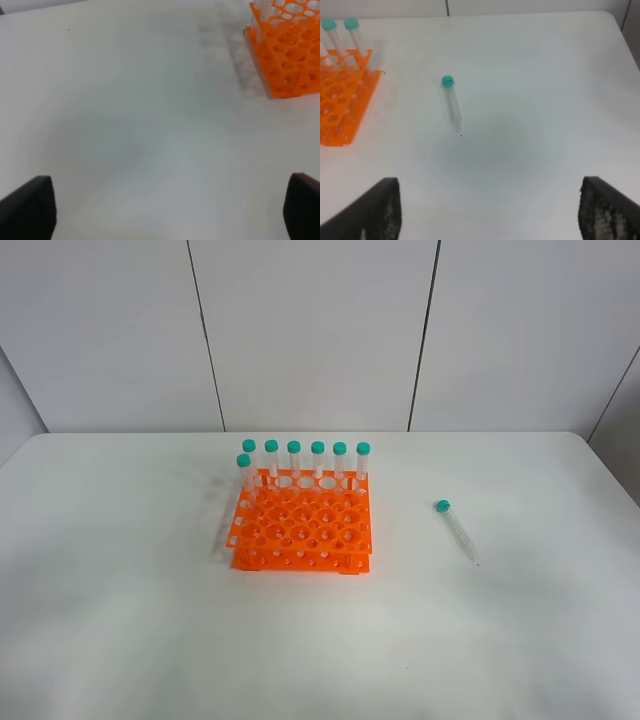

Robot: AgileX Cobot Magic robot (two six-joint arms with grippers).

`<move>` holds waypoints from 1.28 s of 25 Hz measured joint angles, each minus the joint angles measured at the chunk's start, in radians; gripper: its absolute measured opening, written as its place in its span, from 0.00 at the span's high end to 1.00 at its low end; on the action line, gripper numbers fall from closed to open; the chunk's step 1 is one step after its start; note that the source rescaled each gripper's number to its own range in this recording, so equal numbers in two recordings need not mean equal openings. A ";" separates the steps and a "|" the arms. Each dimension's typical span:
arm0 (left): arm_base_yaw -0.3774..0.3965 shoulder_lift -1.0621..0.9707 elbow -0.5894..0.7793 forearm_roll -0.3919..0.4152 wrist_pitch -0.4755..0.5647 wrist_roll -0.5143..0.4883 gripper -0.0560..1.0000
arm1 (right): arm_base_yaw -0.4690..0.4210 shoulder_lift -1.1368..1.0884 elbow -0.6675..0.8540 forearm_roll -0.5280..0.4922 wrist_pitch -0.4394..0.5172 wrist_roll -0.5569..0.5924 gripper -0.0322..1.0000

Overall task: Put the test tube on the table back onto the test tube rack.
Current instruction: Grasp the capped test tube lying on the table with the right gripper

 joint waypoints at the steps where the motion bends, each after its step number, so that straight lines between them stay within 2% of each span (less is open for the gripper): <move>1: 0.000 0.000 0.000 0.000 0.000 0.000 0.00 | 0.000 0.000 0.000 0.000 0.000 0.000 0.00; 32: 0.000 0.000 0.000 0.000 0.000 0.000 0.00 | 0.000 0.000 0.000 -0.012 0.000 0.011 0.00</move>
